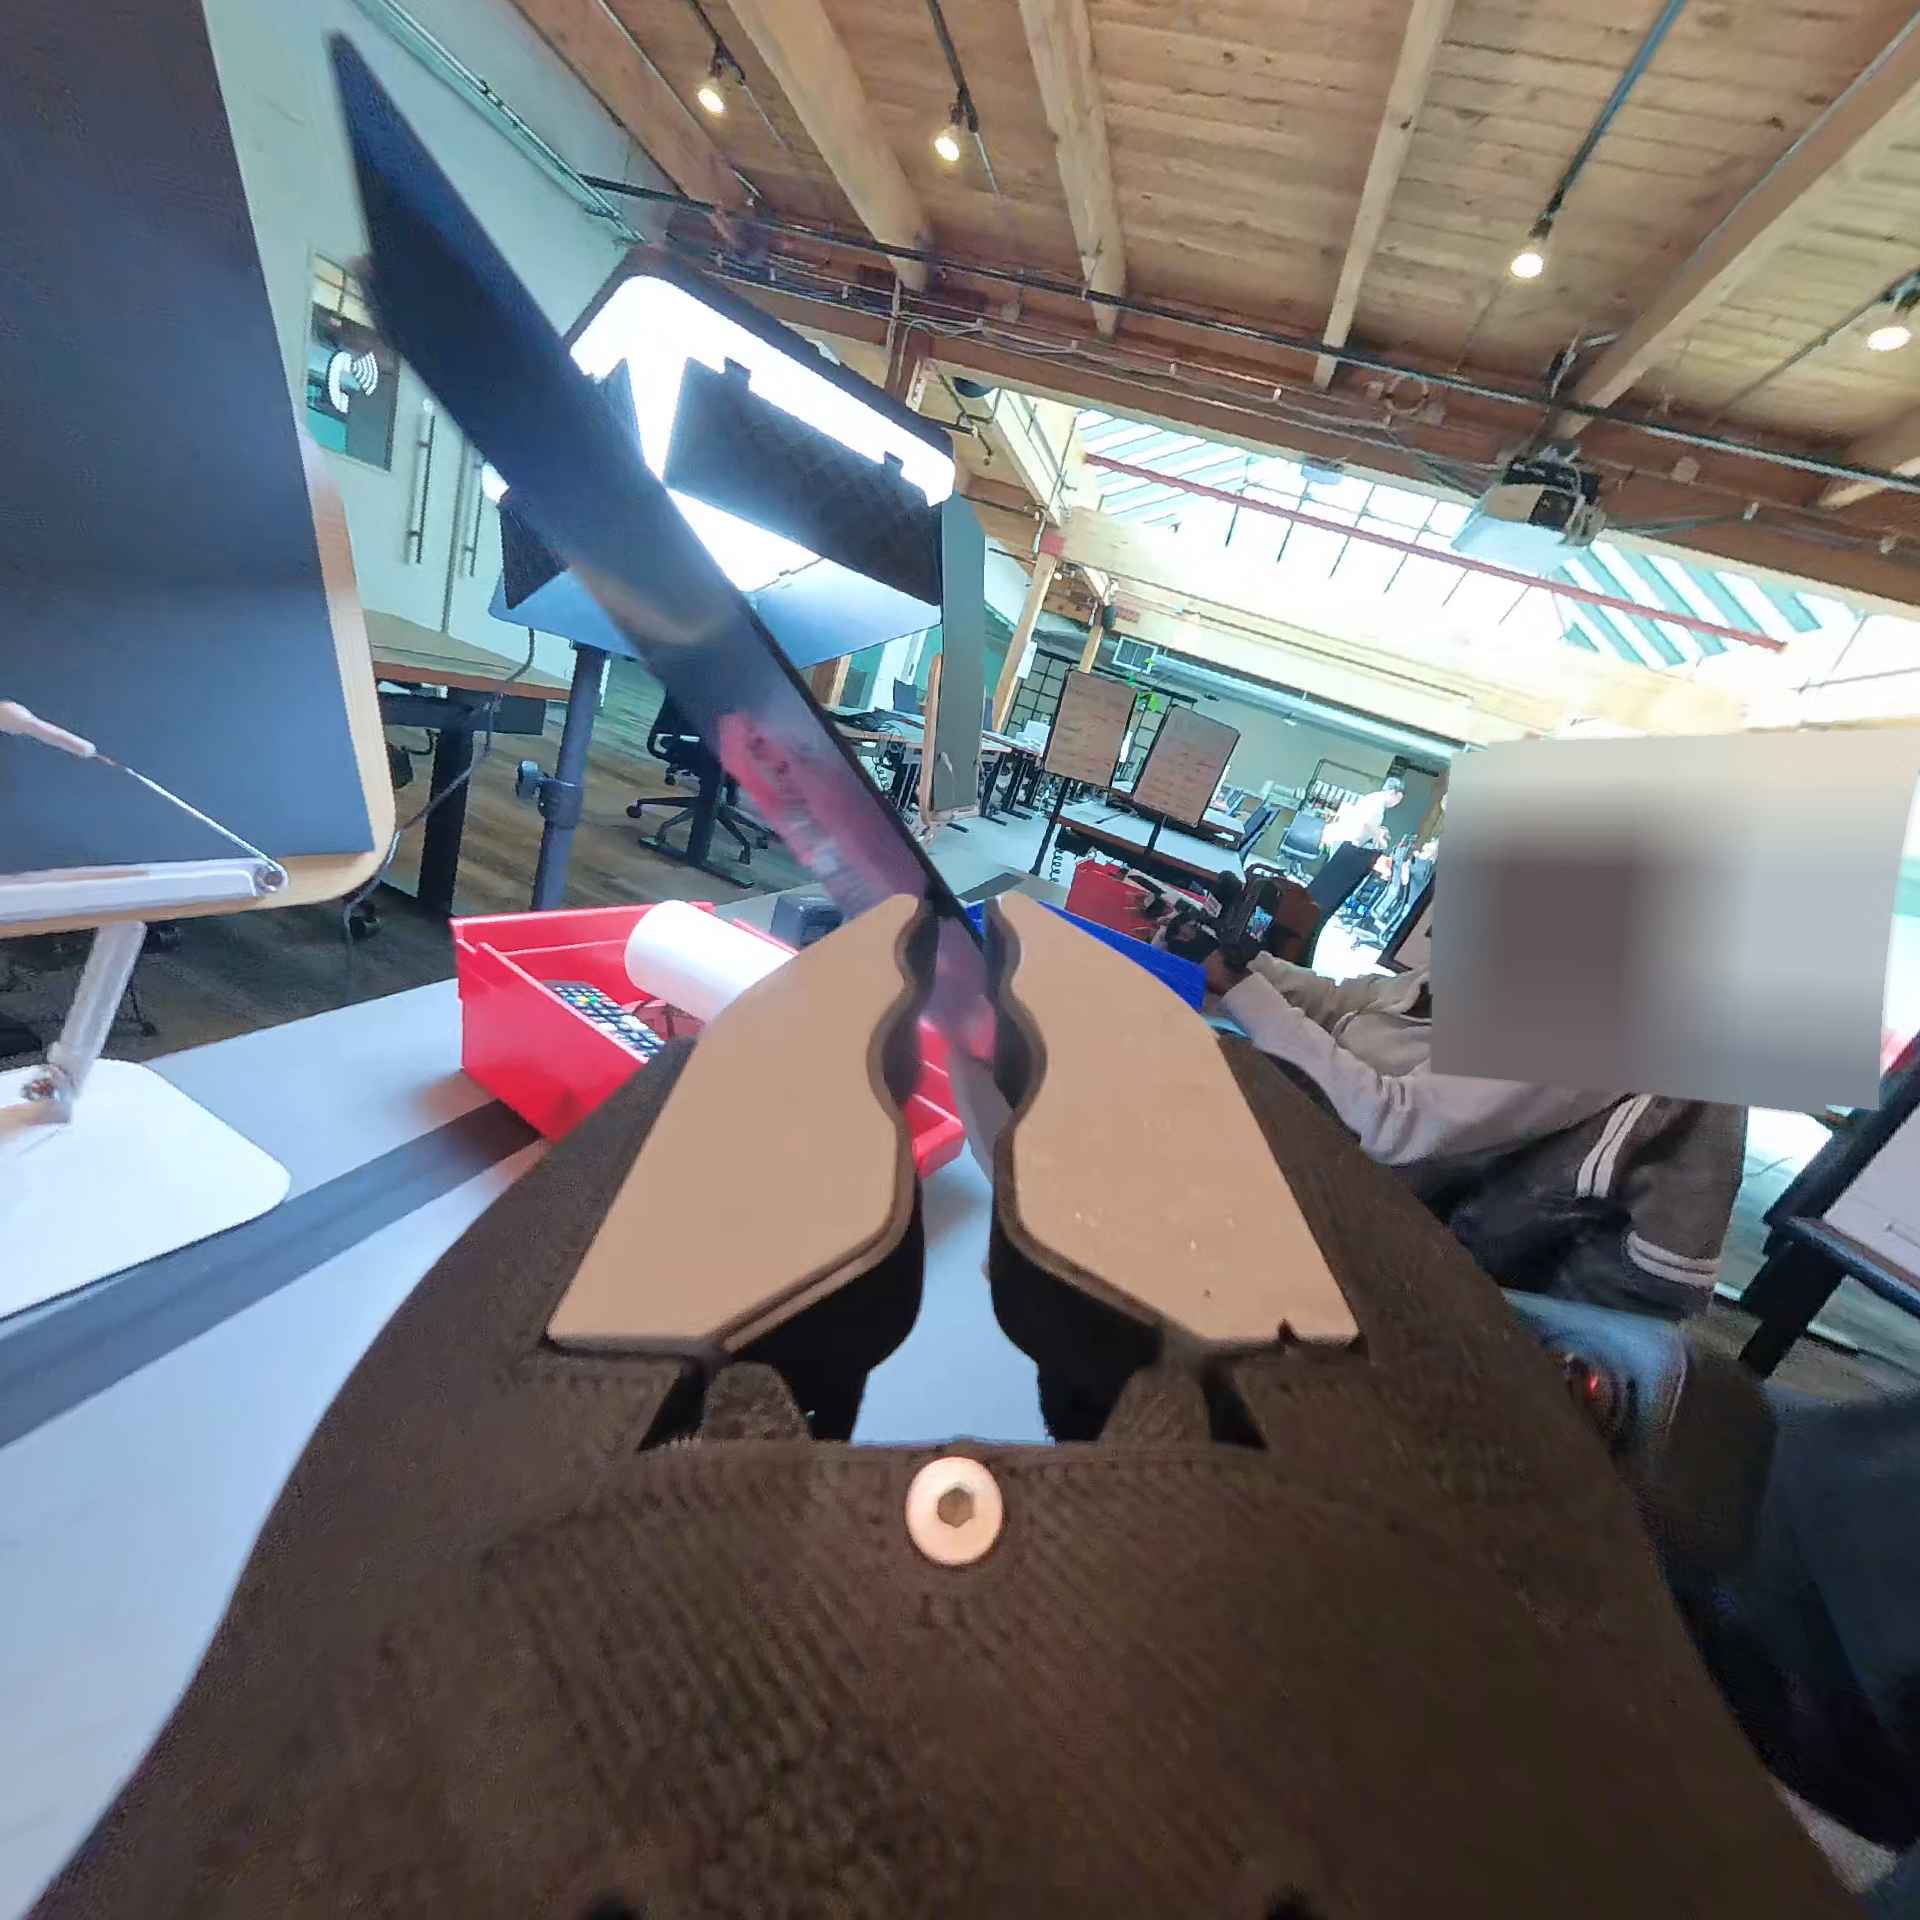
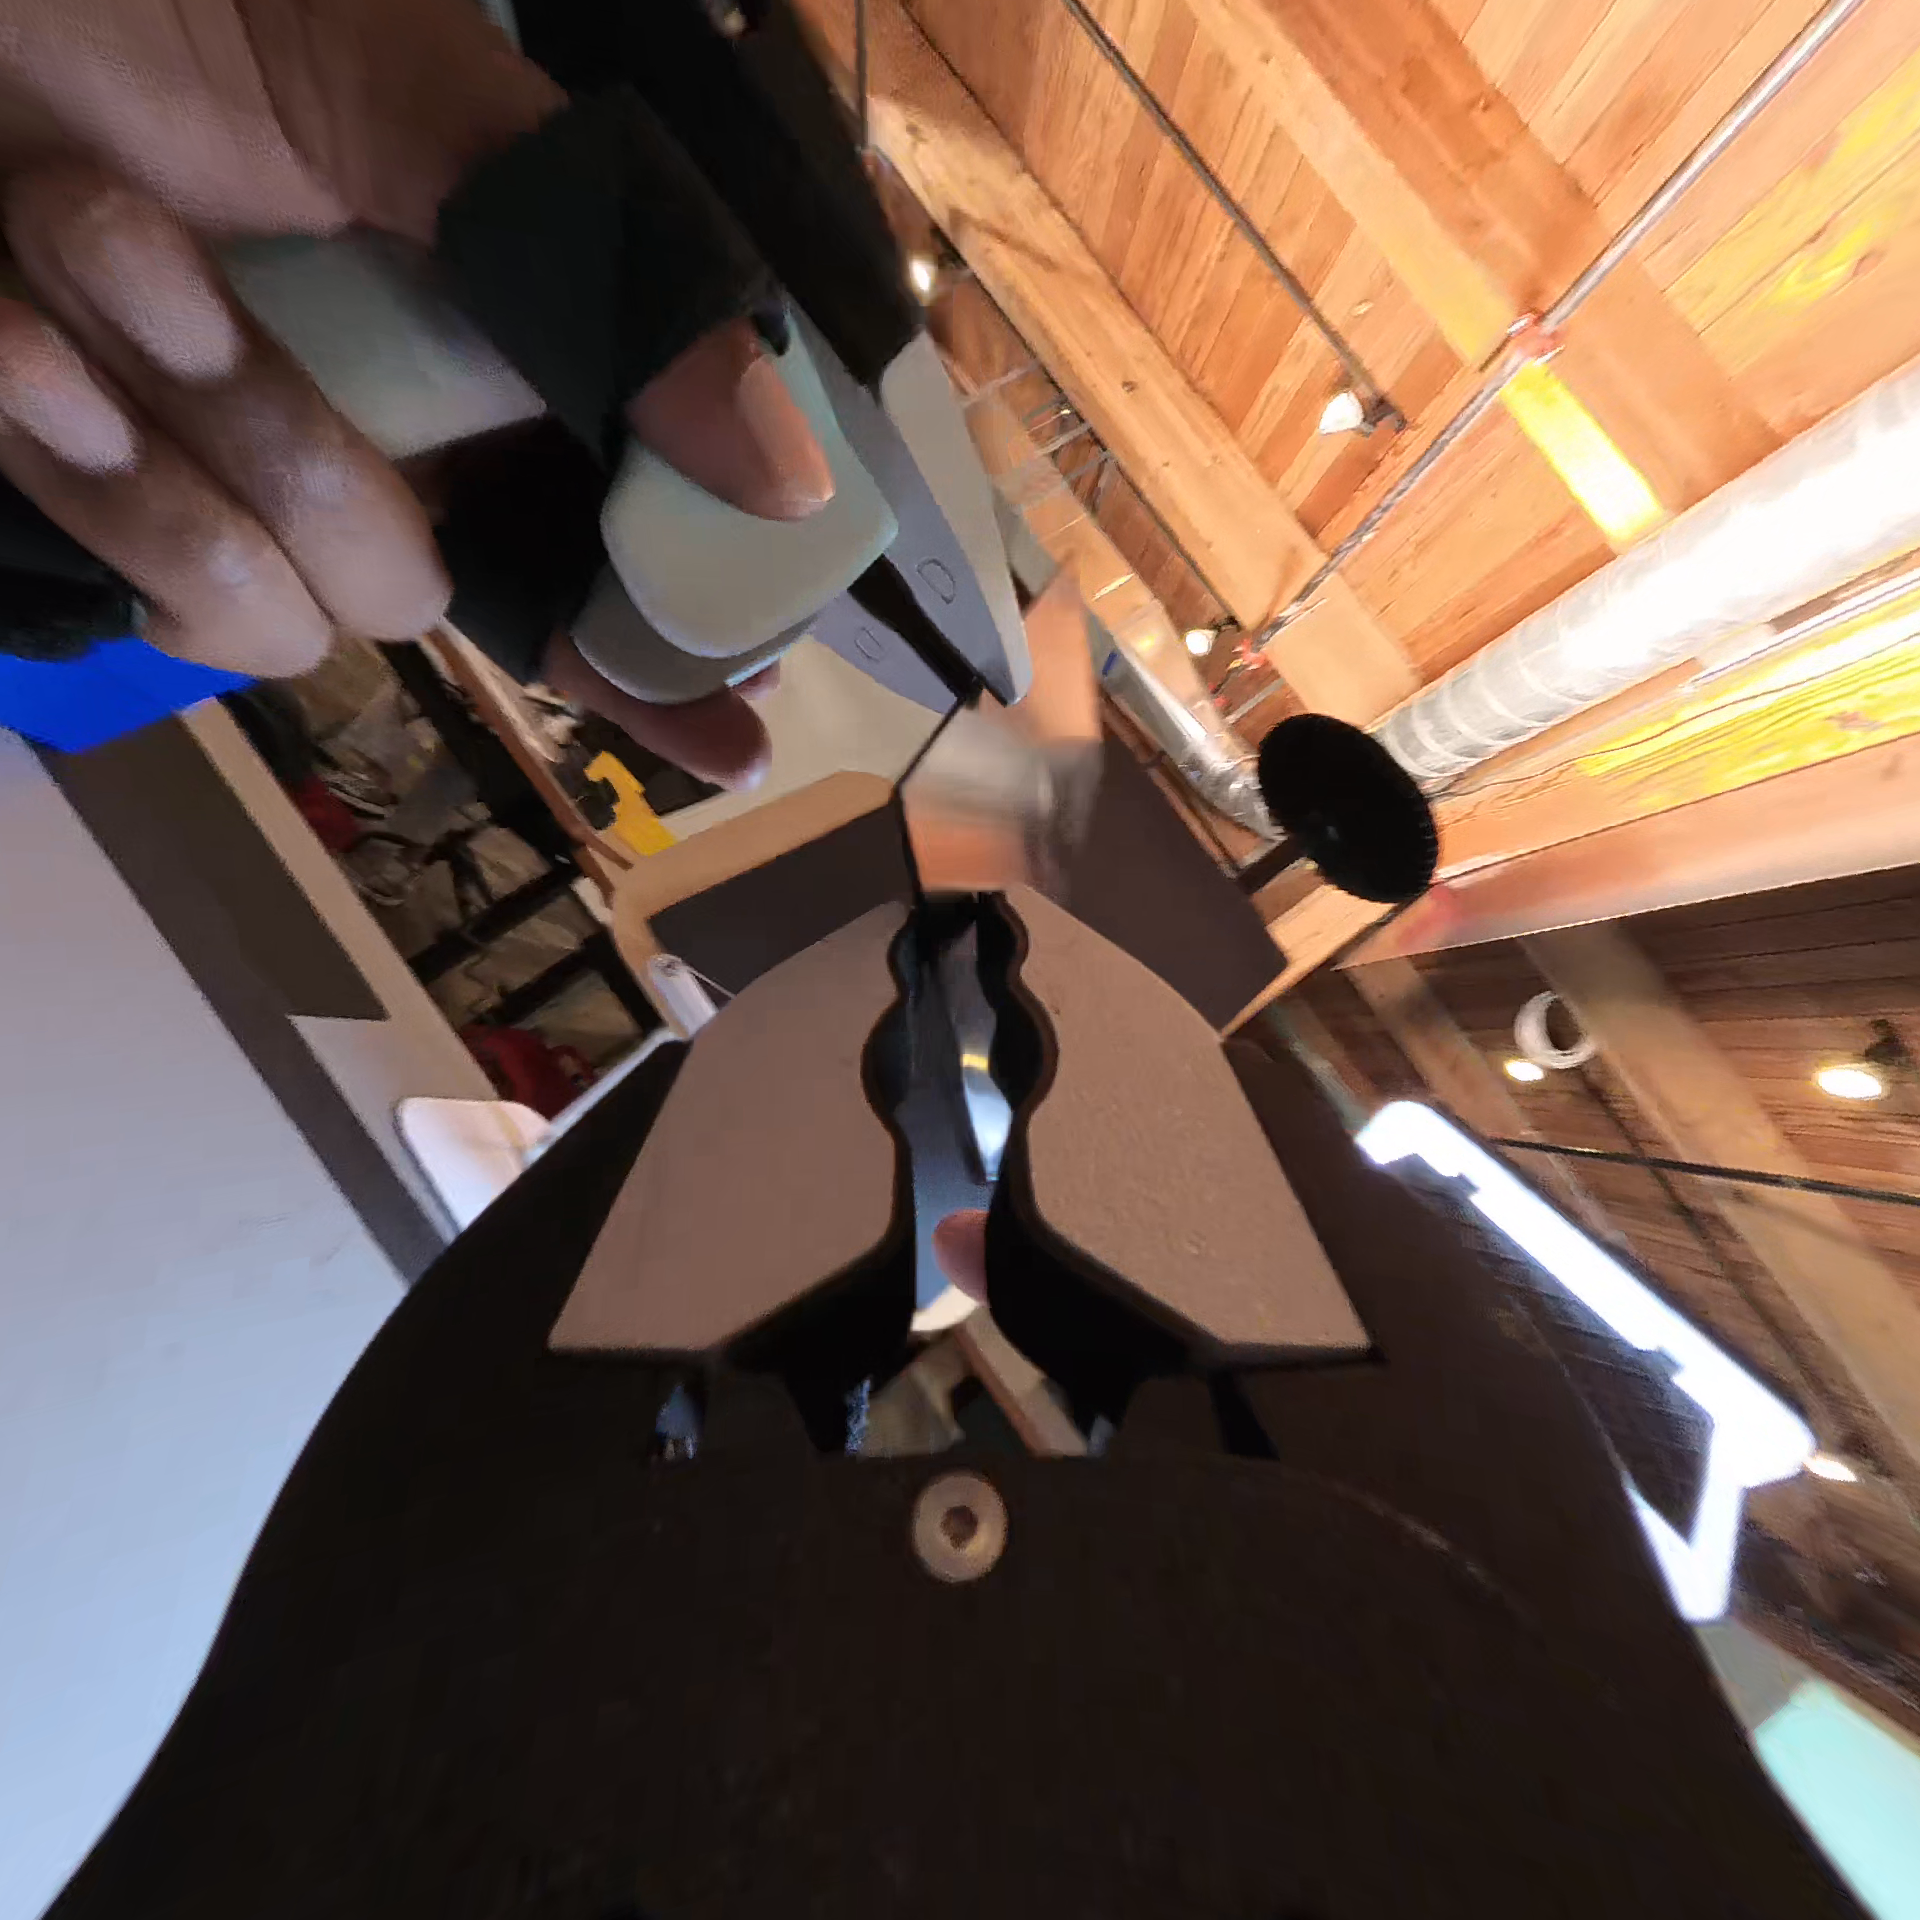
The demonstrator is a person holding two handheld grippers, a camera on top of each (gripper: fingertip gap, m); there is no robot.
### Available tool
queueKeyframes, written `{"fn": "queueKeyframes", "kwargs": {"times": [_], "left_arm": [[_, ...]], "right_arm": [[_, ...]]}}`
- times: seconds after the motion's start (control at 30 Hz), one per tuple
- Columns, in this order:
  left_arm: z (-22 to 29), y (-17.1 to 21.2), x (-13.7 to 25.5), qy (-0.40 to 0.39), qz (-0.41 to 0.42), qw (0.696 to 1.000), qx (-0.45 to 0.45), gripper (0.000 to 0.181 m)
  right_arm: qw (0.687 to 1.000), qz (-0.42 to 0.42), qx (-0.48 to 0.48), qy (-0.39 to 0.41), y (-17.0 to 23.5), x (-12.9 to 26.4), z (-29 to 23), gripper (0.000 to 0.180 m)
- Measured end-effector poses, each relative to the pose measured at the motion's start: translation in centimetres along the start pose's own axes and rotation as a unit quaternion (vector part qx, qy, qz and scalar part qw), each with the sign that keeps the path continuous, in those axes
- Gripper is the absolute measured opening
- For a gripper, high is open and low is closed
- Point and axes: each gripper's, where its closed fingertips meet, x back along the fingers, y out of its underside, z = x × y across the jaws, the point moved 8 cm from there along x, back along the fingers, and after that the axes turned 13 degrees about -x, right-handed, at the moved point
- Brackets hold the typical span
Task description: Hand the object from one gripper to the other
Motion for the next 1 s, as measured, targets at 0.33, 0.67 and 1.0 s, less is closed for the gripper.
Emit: {"fn": "queueKeyframes", "kwargs": {"times": [0.33,0.67,1.0], "left_arm": [[-1.1,-2.3,2.5,0.078,0.081,0.994,-0.008,0.002],[-1.0,-1.5,2.0,0.171,0.047,0.984,0.023,0.002],[1.7,-2.2,0.6,-0.057,0.017,0.995,-0.084,0.034]], "right_arm": [[0.905,0.055,-0.387,-0.169,-1.5,0.1,3.2,0.041],[0.732,0.069,-0.600,-0.315,0.3,-0.4,3.6,0.005],[0.957,-0.032,-0.284,-0.044,0.5,-0.4,2.2,0.002]]}}
